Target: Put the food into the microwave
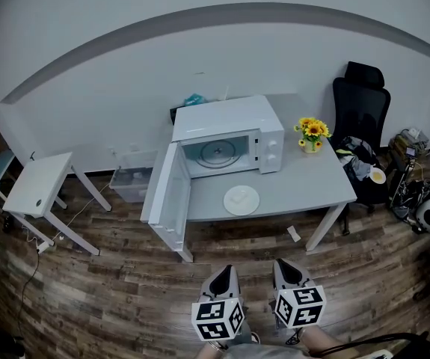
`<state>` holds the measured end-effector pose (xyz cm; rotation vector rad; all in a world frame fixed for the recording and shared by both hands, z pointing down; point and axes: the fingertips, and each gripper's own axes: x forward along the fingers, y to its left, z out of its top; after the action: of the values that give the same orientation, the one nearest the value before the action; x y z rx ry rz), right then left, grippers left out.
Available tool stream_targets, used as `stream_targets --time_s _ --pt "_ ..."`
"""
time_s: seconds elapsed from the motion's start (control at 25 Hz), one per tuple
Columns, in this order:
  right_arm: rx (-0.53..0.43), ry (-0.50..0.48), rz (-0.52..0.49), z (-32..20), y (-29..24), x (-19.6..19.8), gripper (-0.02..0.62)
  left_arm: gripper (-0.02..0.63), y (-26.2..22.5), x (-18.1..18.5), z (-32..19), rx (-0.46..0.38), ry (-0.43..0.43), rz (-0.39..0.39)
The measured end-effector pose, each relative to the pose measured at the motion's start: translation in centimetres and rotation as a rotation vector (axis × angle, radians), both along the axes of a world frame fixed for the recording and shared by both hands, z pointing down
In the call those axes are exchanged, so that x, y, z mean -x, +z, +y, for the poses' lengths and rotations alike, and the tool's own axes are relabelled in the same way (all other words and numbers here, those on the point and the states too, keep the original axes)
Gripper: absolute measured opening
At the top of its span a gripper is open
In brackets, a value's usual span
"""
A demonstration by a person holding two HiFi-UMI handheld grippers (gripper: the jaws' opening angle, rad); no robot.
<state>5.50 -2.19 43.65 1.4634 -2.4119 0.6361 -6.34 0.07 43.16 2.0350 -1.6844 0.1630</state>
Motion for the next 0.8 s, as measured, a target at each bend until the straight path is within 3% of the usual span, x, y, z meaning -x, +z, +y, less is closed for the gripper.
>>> stream_targets --time_s 0.8 --pt "-0.057 0.019 -0.006 -2.7 -1.2 0.2 0.017 0.002 -0.8 0.0 -2.8 -0.05 0.012 -0.001"
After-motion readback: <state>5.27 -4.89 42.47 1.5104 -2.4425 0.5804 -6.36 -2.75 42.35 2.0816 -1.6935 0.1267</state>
